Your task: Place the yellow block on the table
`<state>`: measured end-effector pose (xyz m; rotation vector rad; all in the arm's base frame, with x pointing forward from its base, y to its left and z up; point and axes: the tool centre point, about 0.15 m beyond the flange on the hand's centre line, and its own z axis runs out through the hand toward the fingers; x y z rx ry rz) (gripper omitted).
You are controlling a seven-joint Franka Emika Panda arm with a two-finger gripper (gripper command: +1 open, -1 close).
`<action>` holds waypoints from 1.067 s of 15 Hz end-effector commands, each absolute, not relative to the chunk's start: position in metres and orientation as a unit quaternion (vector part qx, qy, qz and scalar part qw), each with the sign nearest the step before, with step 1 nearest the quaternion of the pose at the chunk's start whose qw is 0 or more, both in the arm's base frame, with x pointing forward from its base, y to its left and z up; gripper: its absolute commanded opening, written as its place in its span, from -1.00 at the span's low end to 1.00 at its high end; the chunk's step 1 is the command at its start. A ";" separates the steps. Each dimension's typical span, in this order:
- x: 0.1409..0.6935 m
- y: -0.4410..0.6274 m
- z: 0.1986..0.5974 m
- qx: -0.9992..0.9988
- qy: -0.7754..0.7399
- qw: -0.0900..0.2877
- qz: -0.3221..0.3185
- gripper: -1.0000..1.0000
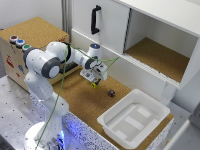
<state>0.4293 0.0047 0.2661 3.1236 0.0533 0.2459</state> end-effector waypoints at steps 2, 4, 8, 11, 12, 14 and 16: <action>0.417 -0.028 0.324 0.994 0.020 0.018 0.103 1.00; 0.419 -0.046 0.329 0.995 0.016 0.029 0.097 1.00; 0.417 -0.082 0.323 0.995 -0.008 0.035 0.088 1.00; 0.417 -0.110 0.303 0.997 -0.025 0.026 0.065 1.00; 0.417 -0.118 0.294 0.998 -0.022 0.032 0.058 1.00; 0.417 -0.129 0.281 0.999 -0.005 0.028 0.041 1.00; 0.415 -0.141 0.266 0.999 0.013 0.022 0.032 1.00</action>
